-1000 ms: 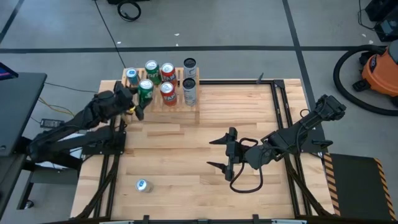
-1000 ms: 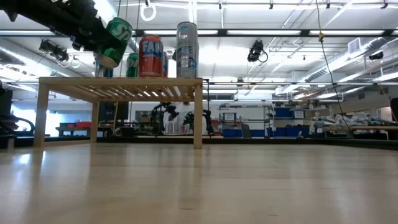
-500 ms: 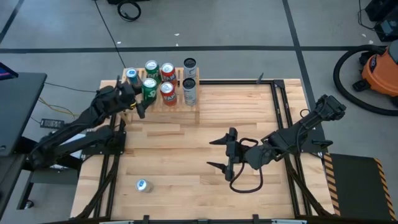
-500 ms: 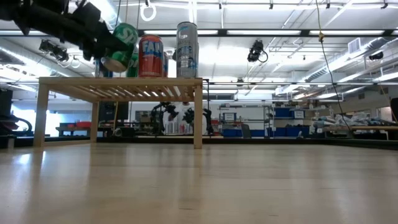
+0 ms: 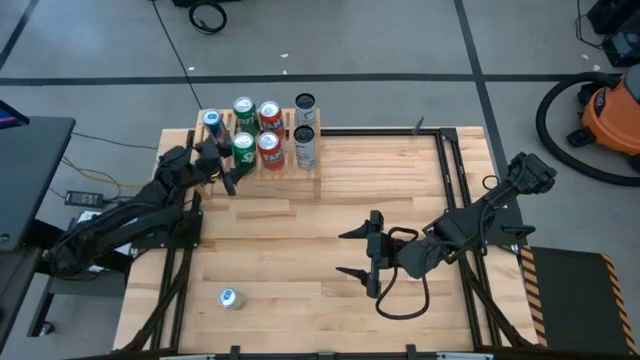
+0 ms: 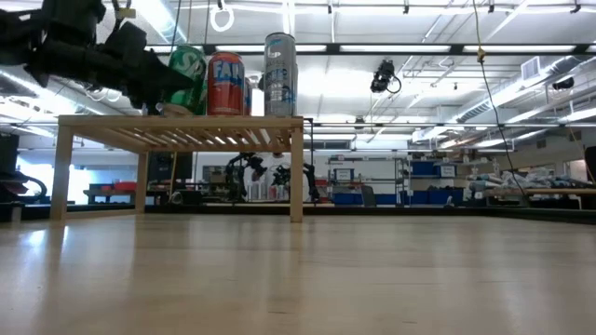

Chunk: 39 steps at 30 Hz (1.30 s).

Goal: Place canned beverage on shelf
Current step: Put the green soda can on the shelf

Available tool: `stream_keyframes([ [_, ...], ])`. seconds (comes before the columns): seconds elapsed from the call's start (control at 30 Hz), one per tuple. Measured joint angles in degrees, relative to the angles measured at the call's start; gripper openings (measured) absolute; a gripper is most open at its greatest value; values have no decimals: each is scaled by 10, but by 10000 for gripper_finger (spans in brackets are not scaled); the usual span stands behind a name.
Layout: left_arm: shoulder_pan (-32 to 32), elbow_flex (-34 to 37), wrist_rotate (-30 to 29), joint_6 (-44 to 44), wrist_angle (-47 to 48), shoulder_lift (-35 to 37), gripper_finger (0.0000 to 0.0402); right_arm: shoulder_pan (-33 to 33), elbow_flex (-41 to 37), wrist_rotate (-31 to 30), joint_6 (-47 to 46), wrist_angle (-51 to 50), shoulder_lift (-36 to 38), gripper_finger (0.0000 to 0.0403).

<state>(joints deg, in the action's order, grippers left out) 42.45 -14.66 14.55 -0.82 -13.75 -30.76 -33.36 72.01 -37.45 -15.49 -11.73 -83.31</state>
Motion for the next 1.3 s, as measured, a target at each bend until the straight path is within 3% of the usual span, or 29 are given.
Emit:
stream_keyframes([
  [0.27, 36, 69, 43, -3, -136, 0, 307, 0, 0, 0, 0, 0, 0, 355],
  [0.57, 66, 76, 60, 0, -158, 0, 307, 0, 0, 0, 1, 0, 0, 355],
  [1.3, 66, 73, 47, 0, -176, -51, 317, 1, 0, 0, 2, 0, 0, 355],
])
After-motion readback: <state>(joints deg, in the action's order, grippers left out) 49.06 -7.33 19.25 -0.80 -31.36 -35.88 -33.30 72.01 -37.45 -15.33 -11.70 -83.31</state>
